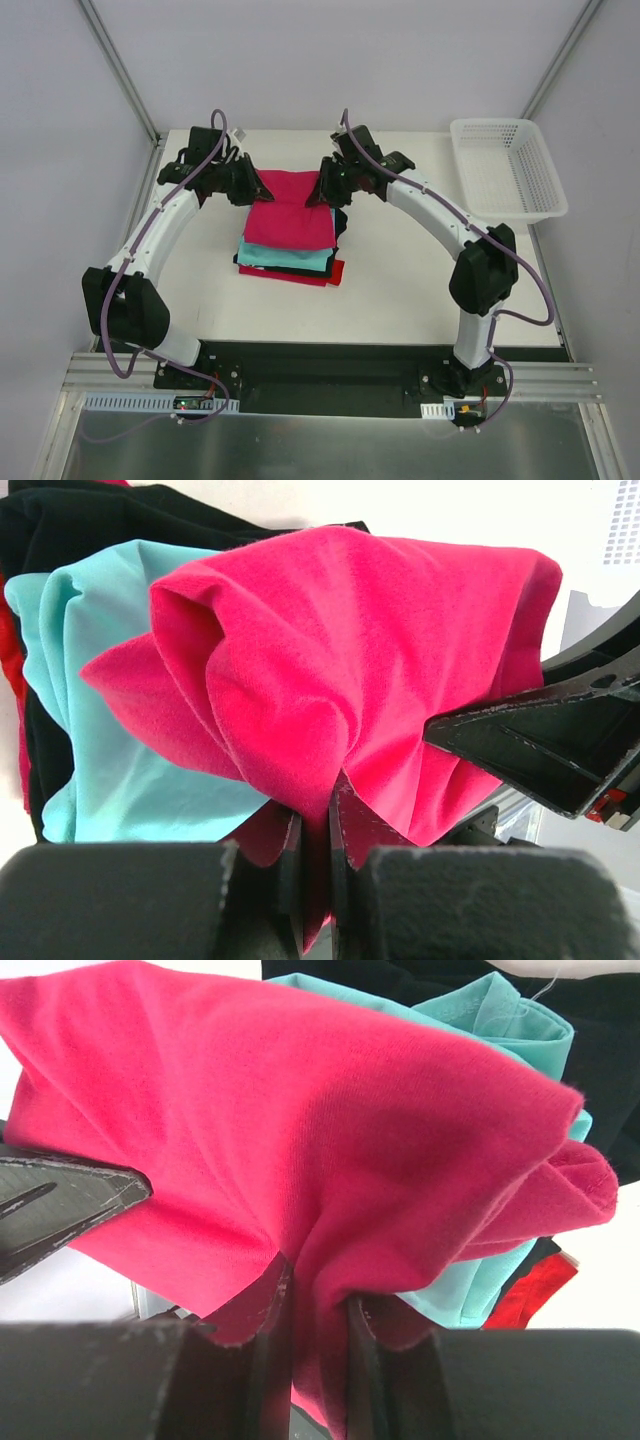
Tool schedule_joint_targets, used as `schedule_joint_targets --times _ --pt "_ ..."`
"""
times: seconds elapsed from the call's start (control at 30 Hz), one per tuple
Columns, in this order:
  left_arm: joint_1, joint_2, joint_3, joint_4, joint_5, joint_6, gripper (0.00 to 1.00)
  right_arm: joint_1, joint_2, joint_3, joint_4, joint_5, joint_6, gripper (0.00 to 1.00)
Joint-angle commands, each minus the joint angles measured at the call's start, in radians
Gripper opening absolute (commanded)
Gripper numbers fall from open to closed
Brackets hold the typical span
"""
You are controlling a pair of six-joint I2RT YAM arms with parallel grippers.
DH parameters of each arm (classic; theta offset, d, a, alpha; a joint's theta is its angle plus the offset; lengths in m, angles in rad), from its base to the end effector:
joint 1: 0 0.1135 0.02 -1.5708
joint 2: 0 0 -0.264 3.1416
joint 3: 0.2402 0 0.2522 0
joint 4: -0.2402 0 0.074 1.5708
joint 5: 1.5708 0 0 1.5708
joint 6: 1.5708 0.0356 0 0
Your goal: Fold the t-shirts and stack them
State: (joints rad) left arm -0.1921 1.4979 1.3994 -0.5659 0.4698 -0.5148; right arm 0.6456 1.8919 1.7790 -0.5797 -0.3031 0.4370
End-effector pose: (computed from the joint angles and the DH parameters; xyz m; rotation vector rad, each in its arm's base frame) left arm 0.3245 -0.0795 0.3472 -0.1045 2.3033 -0.9003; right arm 0.3423 0.2712 0.3271 -0.4188 2.3565 0.8902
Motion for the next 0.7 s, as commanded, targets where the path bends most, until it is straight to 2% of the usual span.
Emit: schedule_joint_targets --times 0.0,0.67 --pt "0.025 -0.050 -0.013 0.006 0.015 0.036 0.00 0.008 0.006 0.051 0.012 0.009 0.014 0.01" --pt "0.048 0.050 0.050 0.009 0.030 0.059 0.00 -0.003 0.062 0.068 0.029 -0.008 0.006 0.01"
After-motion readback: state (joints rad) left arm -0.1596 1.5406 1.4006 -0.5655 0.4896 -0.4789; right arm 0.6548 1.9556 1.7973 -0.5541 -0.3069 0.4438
